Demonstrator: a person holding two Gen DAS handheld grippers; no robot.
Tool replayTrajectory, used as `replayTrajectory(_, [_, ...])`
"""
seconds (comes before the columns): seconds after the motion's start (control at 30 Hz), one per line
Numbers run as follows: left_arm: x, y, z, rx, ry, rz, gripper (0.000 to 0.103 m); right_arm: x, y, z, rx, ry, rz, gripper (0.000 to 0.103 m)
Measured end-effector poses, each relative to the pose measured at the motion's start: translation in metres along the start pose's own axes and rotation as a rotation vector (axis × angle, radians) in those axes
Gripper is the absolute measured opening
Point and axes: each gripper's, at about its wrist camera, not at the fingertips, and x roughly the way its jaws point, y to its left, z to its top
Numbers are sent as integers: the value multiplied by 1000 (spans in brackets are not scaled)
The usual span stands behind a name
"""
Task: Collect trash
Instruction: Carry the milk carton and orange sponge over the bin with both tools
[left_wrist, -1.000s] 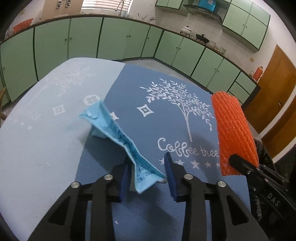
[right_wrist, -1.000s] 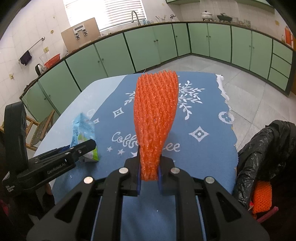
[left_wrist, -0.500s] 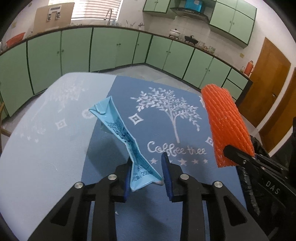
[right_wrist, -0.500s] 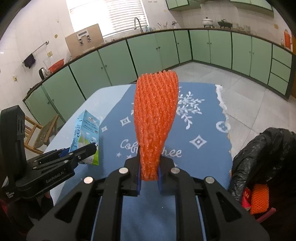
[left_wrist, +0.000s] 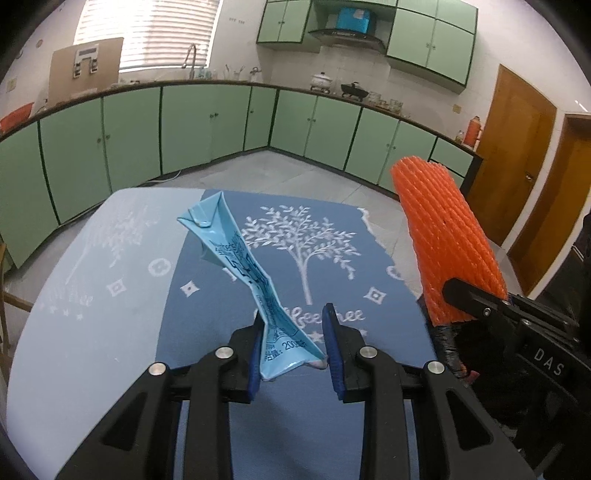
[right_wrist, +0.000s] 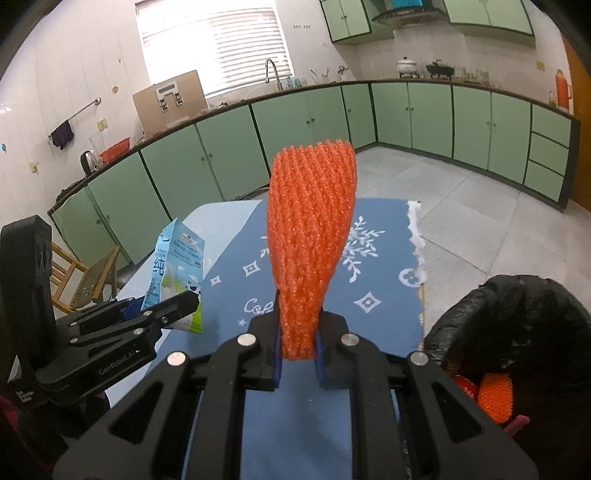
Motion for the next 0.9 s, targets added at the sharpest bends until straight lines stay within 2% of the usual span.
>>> replayTrajectory(0.33, [-26,-39,7,60,-46,-59,29,-53,-12,-1,15,-63,-47,13])
replayTrajectory(0.9, [-29,-145,6,192,-55,-229,29,-129,-90,-30,115,-119,-222,13])
